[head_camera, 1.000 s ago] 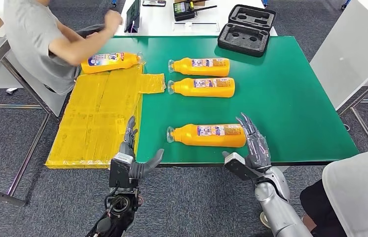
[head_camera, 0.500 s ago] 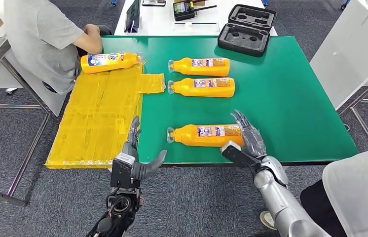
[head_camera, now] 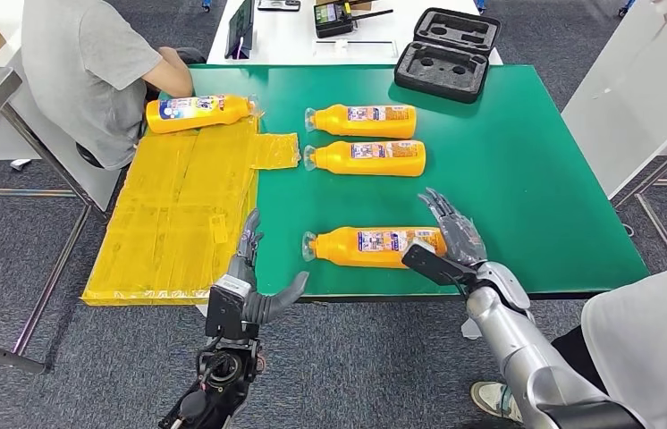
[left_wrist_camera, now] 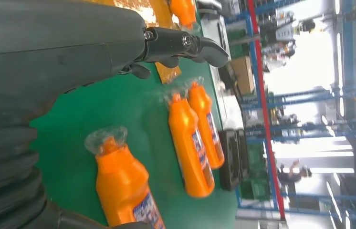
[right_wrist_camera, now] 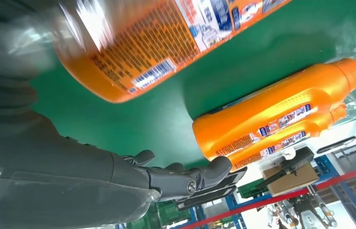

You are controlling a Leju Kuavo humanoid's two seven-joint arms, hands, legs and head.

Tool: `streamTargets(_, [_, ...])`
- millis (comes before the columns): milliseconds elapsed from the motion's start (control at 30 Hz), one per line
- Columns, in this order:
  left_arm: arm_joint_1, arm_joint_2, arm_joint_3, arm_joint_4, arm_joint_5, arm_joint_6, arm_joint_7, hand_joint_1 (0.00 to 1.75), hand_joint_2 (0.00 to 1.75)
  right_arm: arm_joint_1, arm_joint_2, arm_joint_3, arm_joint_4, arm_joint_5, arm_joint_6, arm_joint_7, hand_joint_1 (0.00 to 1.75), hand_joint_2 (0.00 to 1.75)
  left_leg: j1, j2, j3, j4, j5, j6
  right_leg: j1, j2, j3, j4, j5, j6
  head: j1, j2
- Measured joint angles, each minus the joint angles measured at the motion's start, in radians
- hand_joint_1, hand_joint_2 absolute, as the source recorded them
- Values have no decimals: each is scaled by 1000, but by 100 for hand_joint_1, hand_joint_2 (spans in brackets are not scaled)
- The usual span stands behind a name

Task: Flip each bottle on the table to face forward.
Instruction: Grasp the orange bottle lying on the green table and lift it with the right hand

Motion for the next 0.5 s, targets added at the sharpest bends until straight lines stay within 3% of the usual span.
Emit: streamTargets(500, [-1, 0, -8, 0, 2, 25, 0, 0, 175, -42, -1, 31, 48, 32, -8, 18, 0, 0, 0, 0, 0, 0, 0, 0, 0, 0, 0, 0, 0, 0, 0, 0])
